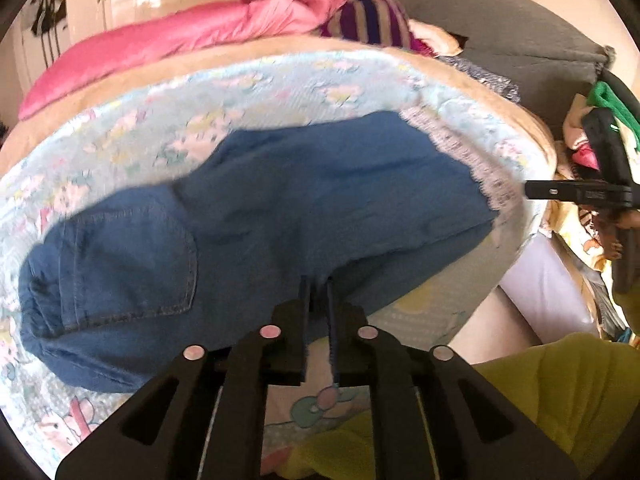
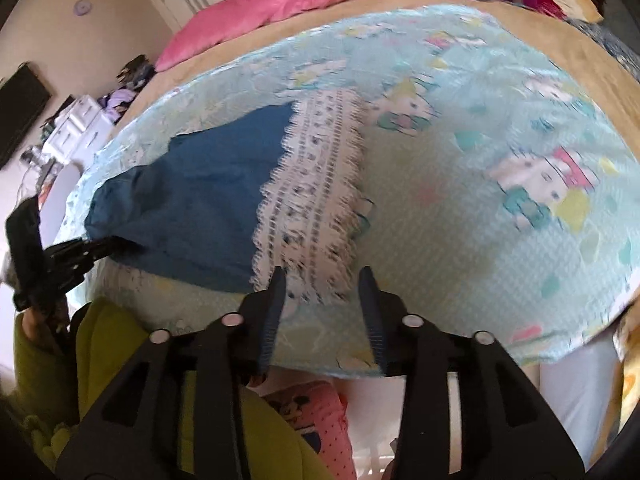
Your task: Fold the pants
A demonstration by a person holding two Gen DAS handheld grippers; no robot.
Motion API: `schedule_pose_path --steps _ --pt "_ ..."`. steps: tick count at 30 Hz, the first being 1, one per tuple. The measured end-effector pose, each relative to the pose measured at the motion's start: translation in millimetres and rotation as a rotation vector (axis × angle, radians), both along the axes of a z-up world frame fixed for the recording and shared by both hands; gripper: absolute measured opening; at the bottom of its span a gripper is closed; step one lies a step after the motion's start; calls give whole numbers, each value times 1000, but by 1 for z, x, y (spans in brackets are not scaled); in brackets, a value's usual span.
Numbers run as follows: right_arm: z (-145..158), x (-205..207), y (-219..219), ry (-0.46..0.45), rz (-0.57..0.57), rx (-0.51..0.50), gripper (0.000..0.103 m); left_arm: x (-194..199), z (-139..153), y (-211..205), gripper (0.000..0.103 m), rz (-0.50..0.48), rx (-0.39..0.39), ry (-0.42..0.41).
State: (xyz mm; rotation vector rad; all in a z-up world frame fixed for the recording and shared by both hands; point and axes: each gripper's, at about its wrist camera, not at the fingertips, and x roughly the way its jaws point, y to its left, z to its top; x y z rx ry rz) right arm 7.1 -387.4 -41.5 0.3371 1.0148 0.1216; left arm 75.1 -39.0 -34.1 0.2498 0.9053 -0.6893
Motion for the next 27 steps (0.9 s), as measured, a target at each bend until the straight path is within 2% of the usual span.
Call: schedule_pose_path --steps 1,4,5,7,8,10,11,14,19,21,23,24,25,26,27 --pt "-4 5 1 9 1 3 43 -2 2 -5 12 -16 10 -13" --pt "-18 16 -1 41 -4 29 42 -5 3 -25 12 -66 40 -41" --pt "-24 19 -1 49 3 65 32 -5 2 -30 12 -77 50 -45" --pt "-28 18 -1 53 11 71 15 -2 -7 -41 12 -83 92 -40" --pt "-28 17 0 47 13 76 11 0 -13 -46 4 -85 117 -31" --pt "-22 12 -4 36 17 94 9 1 -25 -52 2 -97 176 -5" --pt "-17 9 -5 28 26 81 8 -2 -27 -51 2 -109 181 5" --pt "-22 6 -4 50 49 71 7 -6 -20 -39 2 -123 134 22" --pt "-35 8 -1 78 58 64 10 -5 -34 -28 2 -115 151 79" --pt "-31 8 -2 101 76 58 16 -10 -32 -25 2 -118 137 77" --pt "-23 5 -7 82 76 49 33 -10 -25 -11 4 -101 59 99" --pt "-17 5 -12 62 68 43 36 -9 -17 1 6 -75 4 105" --pt "-13 6 -16 44 58 38 36 -8 -9 14 21 -41 -45 97" --pt "-6 11 -23 14 41 33 37 -6 -3 26 46 -7 -79 88" --pt "-2 16 -28 -3 27 32 38 0 6 46 58 63 -114 62"
